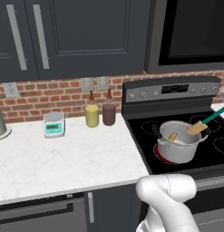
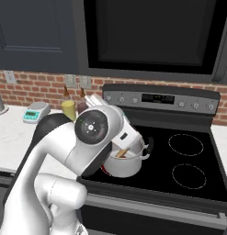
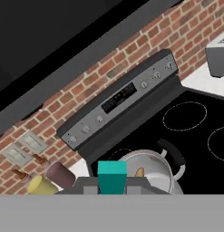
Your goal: Put the tomato and sweet potato in the pot. Retrieve the spatula and lightly stir the vegetables in the pot.
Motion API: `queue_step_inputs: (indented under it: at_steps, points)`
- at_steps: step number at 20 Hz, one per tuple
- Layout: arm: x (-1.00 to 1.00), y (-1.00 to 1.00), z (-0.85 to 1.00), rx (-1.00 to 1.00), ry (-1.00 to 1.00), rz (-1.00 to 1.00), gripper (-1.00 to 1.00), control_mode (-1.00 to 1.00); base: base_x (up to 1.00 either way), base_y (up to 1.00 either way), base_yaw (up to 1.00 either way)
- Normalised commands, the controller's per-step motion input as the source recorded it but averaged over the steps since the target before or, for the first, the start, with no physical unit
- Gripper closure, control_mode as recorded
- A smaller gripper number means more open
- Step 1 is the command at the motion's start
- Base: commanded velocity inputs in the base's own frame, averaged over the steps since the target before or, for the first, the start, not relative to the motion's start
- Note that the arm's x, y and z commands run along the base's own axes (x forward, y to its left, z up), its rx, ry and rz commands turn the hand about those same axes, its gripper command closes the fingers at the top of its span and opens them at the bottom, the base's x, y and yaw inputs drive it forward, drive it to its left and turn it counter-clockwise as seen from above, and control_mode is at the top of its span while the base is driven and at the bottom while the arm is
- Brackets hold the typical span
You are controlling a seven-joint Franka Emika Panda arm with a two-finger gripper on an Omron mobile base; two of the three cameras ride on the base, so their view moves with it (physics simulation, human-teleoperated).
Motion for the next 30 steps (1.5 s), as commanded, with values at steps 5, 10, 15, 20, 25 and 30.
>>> queue_step_inputs:
  at_steps: [5,10,15,20,25,30]
  points:
    - [0.31,-0.02,-0.33,0.0,0.0,0.0,1.0,-1.0,0.0,0.0,0.0]
    - [0.2,-0.02,-0.45,0.0,0.0,0.0,1.0,-1.0,0.0,0.0,0.0]
    - [0.08,-0.07,-0.43,0.0,0.0,0.0,1.0,-1.0,0.0,0.0,0.0]
    - [0.24,-0.05,-0.35,0.0,0.0,0.0,1.0,-1.0,0.0,0.0,0.0]
    - [0.28,-0.04,-0.2,0.0,0.0,0.0,1.0,-1.0,0.0,0.0,0.0]
    - [0.23,-0.02,-0.22,0.0,0.0,0.0,1.0,-1.0,0.0,0.0,0.0]
